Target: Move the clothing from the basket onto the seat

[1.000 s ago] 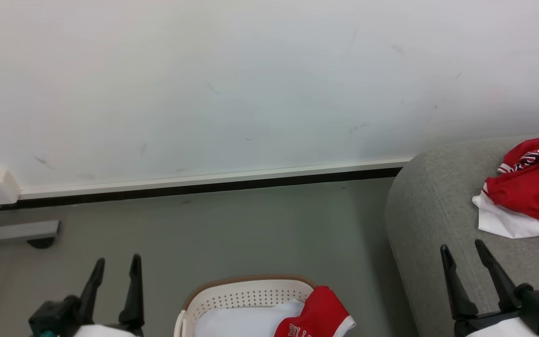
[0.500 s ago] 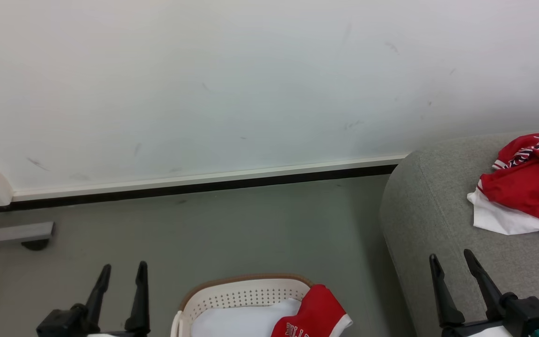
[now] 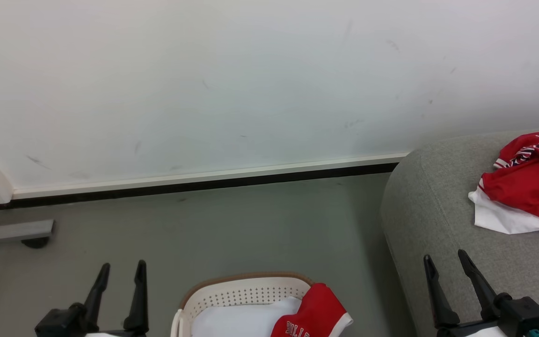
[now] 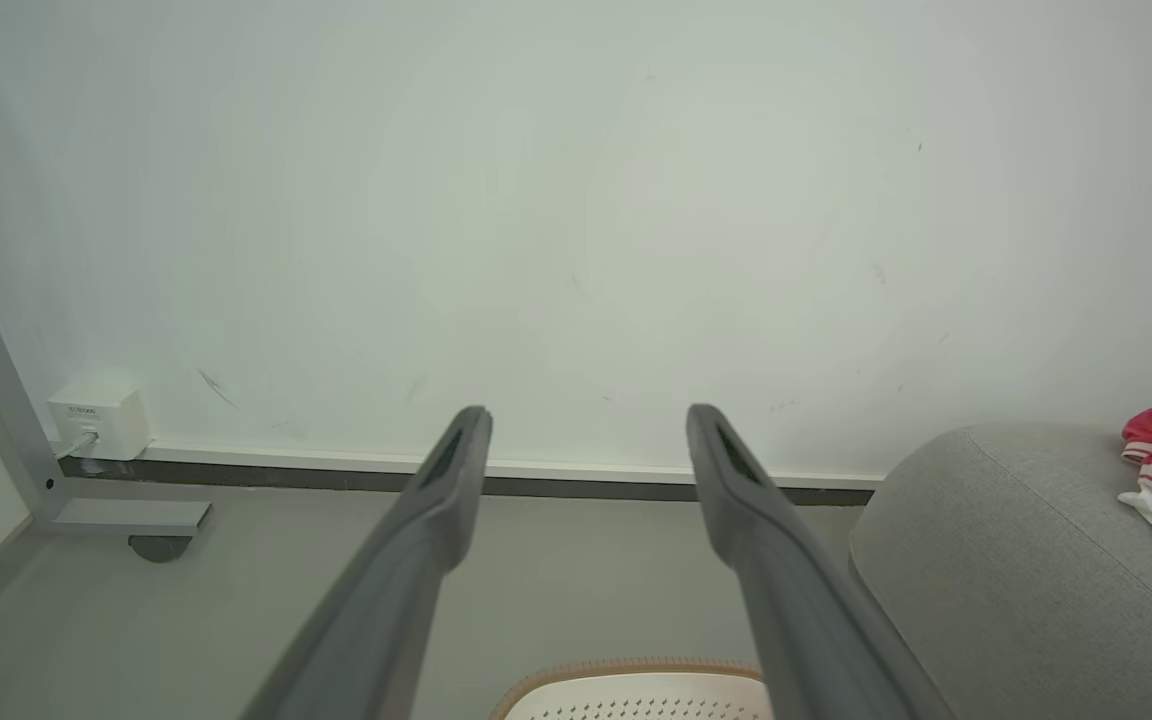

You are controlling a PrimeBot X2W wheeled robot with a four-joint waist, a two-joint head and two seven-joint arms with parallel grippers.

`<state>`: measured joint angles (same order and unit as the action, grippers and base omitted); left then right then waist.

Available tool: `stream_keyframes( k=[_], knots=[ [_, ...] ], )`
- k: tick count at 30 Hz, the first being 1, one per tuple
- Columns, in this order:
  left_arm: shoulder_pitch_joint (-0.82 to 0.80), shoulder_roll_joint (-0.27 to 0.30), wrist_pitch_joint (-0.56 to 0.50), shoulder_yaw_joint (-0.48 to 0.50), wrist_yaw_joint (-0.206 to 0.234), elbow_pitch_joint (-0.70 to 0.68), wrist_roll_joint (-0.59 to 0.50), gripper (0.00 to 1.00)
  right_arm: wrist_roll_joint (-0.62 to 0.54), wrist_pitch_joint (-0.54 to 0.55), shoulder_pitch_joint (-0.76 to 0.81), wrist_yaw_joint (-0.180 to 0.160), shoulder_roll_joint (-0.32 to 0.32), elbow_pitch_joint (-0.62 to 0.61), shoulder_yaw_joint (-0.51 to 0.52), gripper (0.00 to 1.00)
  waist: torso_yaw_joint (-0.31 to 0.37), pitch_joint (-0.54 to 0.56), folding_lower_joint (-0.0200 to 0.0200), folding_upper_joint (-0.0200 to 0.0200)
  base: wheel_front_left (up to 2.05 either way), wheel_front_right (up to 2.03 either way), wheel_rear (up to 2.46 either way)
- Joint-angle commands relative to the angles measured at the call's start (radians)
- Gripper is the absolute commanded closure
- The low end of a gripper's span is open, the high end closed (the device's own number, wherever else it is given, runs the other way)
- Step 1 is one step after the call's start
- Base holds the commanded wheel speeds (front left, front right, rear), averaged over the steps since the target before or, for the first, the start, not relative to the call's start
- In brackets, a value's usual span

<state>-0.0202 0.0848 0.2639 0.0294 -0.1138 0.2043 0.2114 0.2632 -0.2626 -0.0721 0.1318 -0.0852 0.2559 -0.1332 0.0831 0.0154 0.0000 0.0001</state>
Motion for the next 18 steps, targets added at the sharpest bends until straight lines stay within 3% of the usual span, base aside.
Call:
stream_keyframes(
  k=[1,18],
  knots=[
    [-0.002,0.001,0.001,0.007,-0.002,0.002,-0.006,0.00,0.000,-0.003,0.001,-0.002,-0.001,-0.004,0.001,0.00,0.001,0.000,0.0000,-0.0001,0.00,0.00,0.00],
    [-0.030,-0.016,0.001,0.005,-0.015,0.042,-0.029,0.00,-0.007,-0.002,-0.022,-0.002,-0.013,-0.009,0.021,0.00,0.078,-0.042,0.0000,-0.0001,0.00,0.00,0.00]
  ],
)
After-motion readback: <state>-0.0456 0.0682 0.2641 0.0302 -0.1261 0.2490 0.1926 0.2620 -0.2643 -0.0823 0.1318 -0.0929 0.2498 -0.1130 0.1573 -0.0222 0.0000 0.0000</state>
